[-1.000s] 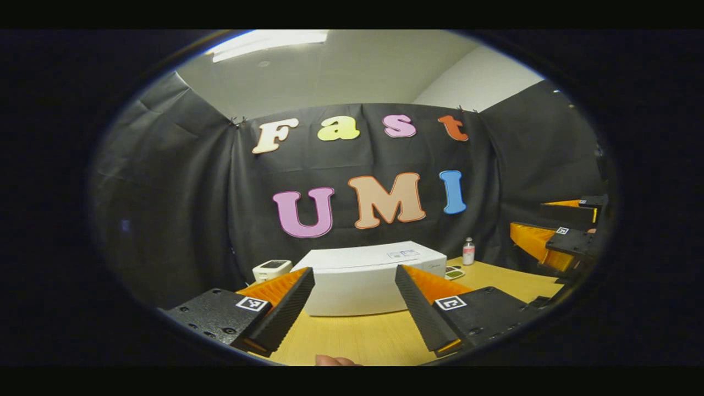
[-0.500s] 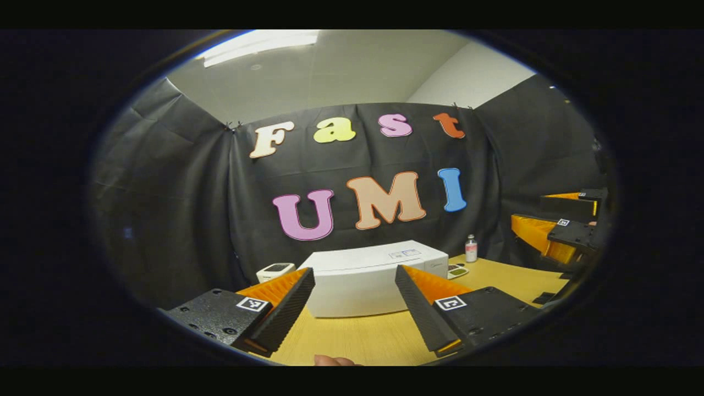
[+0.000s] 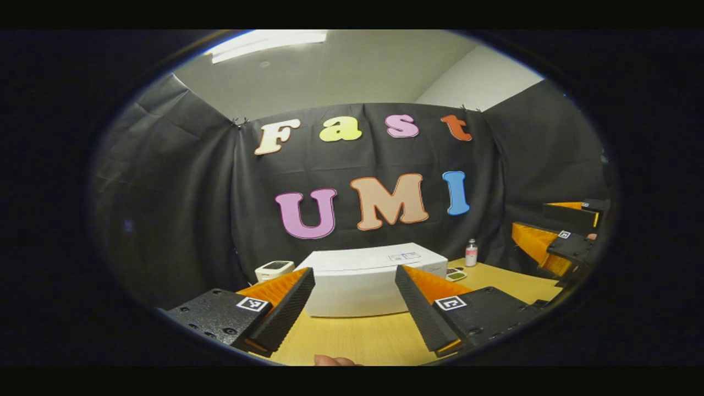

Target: Open the microwave oven with the left hand, put the food in, and close the microwave oven.

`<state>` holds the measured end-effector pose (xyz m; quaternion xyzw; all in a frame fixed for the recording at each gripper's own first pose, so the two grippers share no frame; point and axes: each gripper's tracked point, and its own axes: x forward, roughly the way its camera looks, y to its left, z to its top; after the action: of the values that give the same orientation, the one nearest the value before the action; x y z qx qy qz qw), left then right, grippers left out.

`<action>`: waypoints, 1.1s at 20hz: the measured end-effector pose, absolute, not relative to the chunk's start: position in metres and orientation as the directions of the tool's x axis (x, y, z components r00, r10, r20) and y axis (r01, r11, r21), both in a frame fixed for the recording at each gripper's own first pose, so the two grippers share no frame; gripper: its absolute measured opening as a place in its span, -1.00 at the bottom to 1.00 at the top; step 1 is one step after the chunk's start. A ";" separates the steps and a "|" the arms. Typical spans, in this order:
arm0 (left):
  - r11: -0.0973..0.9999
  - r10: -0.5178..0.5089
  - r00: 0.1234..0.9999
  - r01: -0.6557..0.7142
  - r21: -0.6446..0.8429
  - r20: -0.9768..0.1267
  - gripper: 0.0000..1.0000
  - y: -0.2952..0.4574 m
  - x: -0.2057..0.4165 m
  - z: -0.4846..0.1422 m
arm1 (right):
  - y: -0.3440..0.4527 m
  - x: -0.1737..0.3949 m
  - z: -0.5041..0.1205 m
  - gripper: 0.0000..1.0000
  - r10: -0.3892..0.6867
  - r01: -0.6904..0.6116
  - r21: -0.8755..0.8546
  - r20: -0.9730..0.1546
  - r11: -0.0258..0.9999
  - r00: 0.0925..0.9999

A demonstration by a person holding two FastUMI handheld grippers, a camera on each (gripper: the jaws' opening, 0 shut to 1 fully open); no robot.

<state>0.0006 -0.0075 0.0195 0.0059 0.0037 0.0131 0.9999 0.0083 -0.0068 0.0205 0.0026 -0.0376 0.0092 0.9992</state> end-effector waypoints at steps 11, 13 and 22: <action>0.999 -0.031 0.998 0.029 -0.023 -0.054 0.89 -0.031 0.025 -0.010 | -0.010 0.021 0.025 0.93 0.024 -0.026 0.021 0.083 0.999 0.996; 0.997 -0.065 0.995 0.062 -0.042 -0.071 0.89 -0.044 0.038 -0.027 | -0.009 0.022 0.024 0.93 0.034 -0.037 0.037 0.081 0.999 0.996; 0.989 -0.144 0.981 0.145 -0.001 -0.132 0.89 -0.102 0.118 -0.103 | -0.040 0.009 0.016 0.93 0.011 -0.008 -0.048 0.055 0.999 0.998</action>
<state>0.1183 -0.1016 -0.1030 0.0041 0.0662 -0.0727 0.9951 0.0094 -0.0395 0.0164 -0.0240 -0.0275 0.0047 0.9993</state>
